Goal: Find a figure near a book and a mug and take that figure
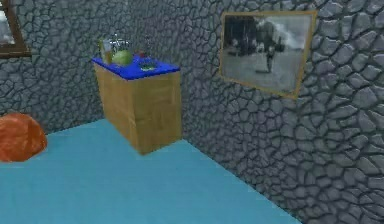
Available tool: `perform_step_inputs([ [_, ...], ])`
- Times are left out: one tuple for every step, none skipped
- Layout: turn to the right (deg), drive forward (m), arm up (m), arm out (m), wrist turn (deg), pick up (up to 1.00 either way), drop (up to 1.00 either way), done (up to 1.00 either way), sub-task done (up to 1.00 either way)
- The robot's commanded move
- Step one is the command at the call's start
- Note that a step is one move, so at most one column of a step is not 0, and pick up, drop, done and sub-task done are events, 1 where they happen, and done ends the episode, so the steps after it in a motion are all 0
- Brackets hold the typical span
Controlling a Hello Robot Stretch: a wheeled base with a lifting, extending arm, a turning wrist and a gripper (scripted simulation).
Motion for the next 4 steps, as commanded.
perform_step_inputs([
  [-45.0,0.00,0.00,0.00,0.0,0.00,0.00,0.00,0.00],
  [-45.0,0.00,0.00,0.00,0.0,0.00,0.00,0.00,0.00],
  [-45.0,0.00,0.00,0.00,0.0,0.00,0.00,0.00,0.00],
  [-42.0,0.00,0.00,0.00,0.0,0.00,0.00,0.00,0.00],
])
